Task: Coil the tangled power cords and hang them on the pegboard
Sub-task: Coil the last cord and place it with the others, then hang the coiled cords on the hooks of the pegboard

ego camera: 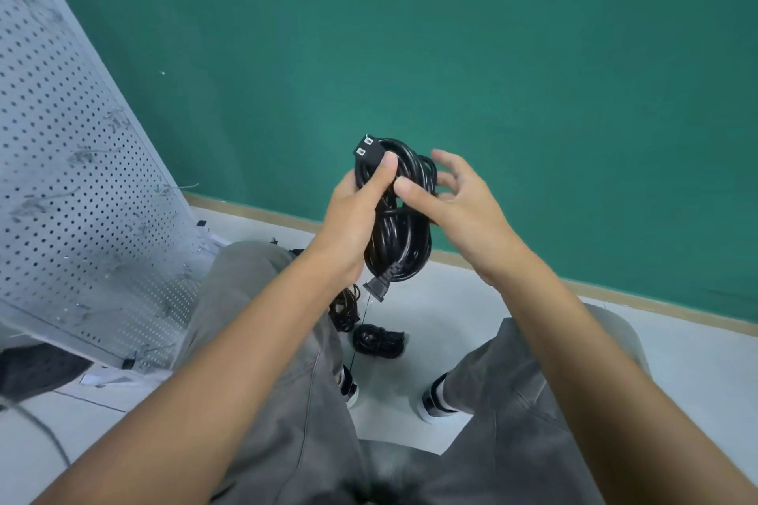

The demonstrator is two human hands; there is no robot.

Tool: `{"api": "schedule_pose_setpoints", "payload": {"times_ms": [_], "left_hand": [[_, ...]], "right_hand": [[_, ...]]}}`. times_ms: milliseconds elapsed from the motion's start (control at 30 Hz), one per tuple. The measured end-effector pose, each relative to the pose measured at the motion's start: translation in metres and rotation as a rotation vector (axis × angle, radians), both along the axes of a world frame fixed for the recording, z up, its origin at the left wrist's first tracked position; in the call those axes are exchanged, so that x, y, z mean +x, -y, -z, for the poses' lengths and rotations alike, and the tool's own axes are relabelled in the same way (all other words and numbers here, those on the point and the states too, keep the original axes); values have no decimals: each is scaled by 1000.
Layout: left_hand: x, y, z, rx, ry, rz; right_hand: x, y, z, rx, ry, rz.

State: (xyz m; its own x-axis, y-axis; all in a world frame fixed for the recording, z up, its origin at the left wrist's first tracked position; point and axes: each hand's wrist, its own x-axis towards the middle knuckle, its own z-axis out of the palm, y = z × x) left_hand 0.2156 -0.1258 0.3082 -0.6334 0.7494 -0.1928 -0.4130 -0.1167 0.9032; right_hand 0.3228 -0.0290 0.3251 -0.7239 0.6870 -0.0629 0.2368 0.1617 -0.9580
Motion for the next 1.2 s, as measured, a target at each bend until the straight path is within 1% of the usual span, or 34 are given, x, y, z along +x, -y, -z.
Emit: {"api": "schedule_pose_setpoints", "payload": {"times_ms": [100, 167, 233, 300, 433, 533, 633, 800, 967, 1067, 1200], "left_hand": [[-16, 15, -6, 26, 0, 43], [-27, 29, -10, 35, -22, 45], [-38, 43, -14, 16, -92, 13], [-50, 63, -17, -24, -182, -74], [-73, 118, -25, -64, -301, -295], [-83, 159, -33, -92, -404, -433], [-92, 197, -38, -129, -478, -547], [-100, 243, -53, -179, -555, -717], [-101, 268, -69, -245, -630, -889], [-103, 273, -82, -243, -669, -934], [-116, 274, -103, -228, -750, -963]], "right_hand": [[-19, 7, -3, 134, -4, 19], [-31, 11, -9, 175, -32, 2], [-42, 17, -12, 185, -46, -46], [-57, 27, -19, 206, -45, -124], [-100, 59, -28, 224, -48, -370], [-136, 92, -29, 322, -62, -529], [-166, 127, -31, 403, -97, -621], [-200, 174, -36, 359, -191, -680], [-217, 210, -48, 198, -331, -647], [-222, 219, -59, 152, -392, -627], [-235, 223, -78, 153, -490, -598]]}}
